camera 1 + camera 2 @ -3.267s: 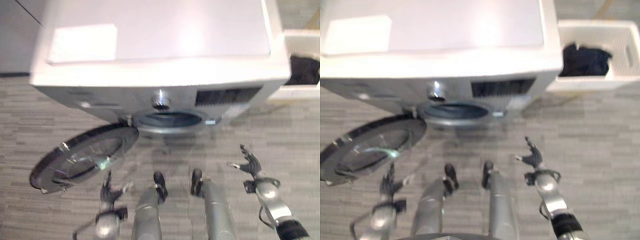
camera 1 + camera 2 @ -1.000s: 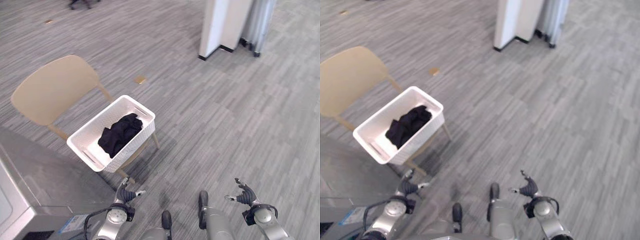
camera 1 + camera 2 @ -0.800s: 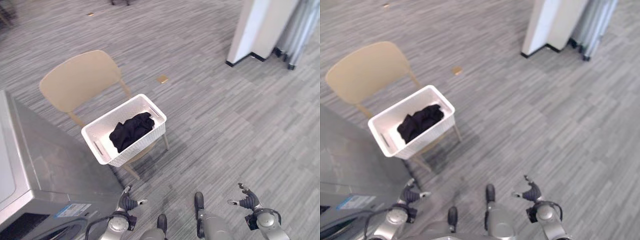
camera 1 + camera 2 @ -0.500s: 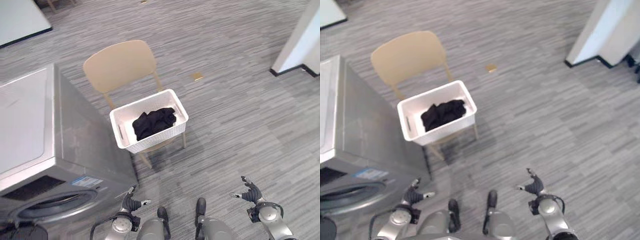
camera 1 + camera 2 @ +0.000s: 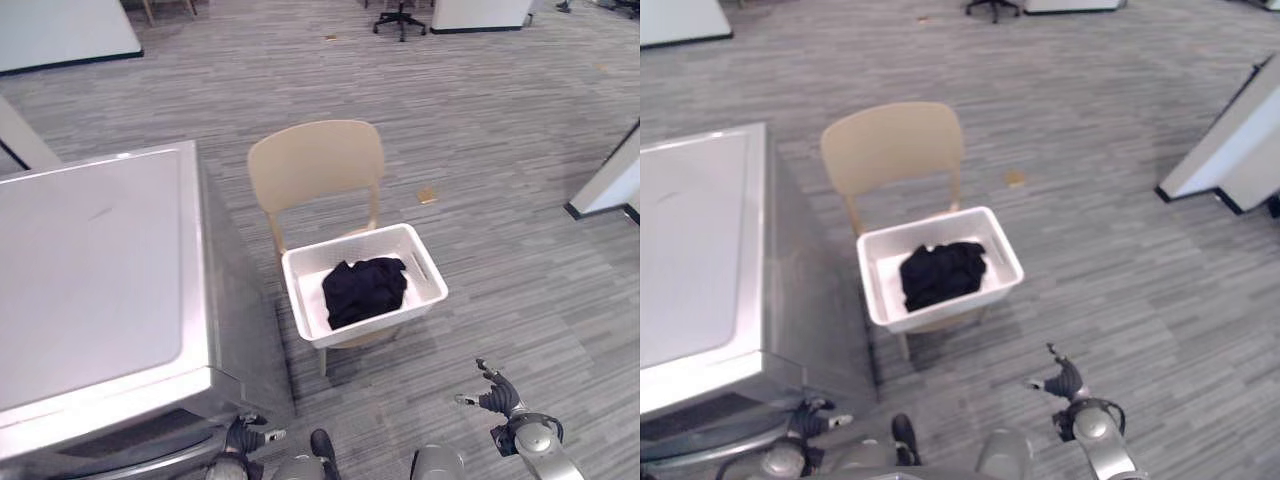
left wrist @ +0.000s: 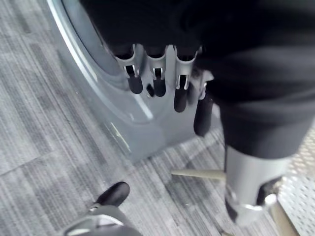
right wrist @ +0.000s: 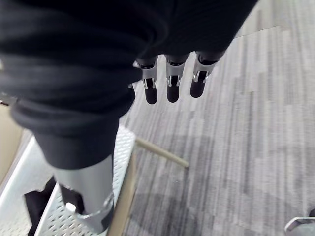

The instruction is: Grab the laundry basket,head to the washer,open it,put in the laundry and shut it.

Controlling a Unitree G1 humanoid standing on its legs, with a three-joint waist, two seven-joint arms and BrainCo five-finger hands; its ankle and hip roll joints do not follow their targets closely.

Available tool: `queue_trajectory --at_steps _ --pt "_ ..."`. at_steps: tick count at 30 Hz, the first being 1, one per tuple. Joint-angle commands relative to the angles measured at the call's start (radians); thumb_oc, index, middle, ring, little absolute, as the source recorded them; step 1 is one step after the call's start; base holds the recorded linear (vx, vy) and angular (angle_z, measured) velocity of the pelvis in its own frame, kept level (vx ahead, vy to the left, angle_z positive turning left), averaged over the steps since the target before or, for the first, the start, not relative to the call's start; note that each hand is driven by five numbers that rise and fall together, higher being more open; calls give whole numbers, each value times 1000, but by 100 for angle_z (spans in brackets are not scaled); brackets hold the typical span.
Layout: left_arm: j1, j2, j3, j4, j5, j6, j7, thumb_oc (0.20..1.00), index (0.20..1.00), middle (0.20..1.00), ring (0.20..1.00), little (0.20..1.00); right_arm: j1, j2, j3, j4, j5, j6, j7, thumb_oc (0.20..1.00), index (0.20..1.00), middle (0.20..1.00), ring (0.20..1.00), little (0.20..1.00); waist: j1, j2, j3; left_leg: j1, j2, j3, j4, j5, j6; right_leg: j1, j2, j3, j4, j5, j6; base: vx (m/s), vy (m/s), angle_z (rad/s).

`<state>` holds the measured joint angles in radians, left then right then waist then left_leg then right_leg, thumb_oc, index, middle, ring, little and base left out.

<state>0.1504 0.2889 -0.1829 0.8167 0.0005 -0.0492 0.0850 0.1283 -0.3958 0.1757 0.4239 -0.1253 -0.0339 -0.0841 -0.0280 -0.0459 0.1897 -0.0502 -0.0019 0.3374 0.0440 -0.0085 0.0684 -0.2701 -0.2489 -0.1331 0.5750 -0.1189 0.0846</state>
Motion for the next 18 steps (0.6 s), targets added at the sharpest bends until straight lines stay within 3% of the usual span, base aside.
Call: queue_trajectory --at_steps 1,2,5,11,18 --pt "-57 60 51 -62 -32 -50 55 1000 1000 1000 1000 1000 -84 -72 5 -27 -73 -33 -10 1000 1000 1000 1000 1000 -4 8 29 -18 49 -73 72 -66 -50 138 69 -46 -234 28 52 190 -168 81" --pt "-58 57 44 -52 -21 -53 50 1000 1000 1000 1000 1000 -99 -104 15 -49 -100 -35 -7 1000 1000 1000 1000 1000 -15 -1 36 -9 37 -108 70 -71 -60 119 92 15 -356 52 73 128 -139 86" --pt "-49 55 34 -50 -3 -59 46 1000 1000 1000 1000 1000 -104 -132 16 -94 -119 -44 -1 1000 1000 1000 1000 1000 -12 -11 35 -16 29 -128 85 -76 -64 151 95 47 -417 58 82 67 -128 97" --pt "-27 60 28 -40 -3 -65 31 1000 1000 1000 1000 1000 -227 -195 128 -89 -175 -60 13 1000 1000 1000 1000 1000 47 -4 15 -52 63 -209 1 13 -115 185 123 -35 -496 56 49 -36 -244 75" --pt "-78 78 -6 -40 -49 -79 43 1000 1000 1000 1000 1000 -473 -231 305 123 -234 -41 -22 1000 1000 1000 1000 1000 116 32 78 -157 76 -302 -27 82 -143 123 140 -120 -487 39 19 -109 -99 24"
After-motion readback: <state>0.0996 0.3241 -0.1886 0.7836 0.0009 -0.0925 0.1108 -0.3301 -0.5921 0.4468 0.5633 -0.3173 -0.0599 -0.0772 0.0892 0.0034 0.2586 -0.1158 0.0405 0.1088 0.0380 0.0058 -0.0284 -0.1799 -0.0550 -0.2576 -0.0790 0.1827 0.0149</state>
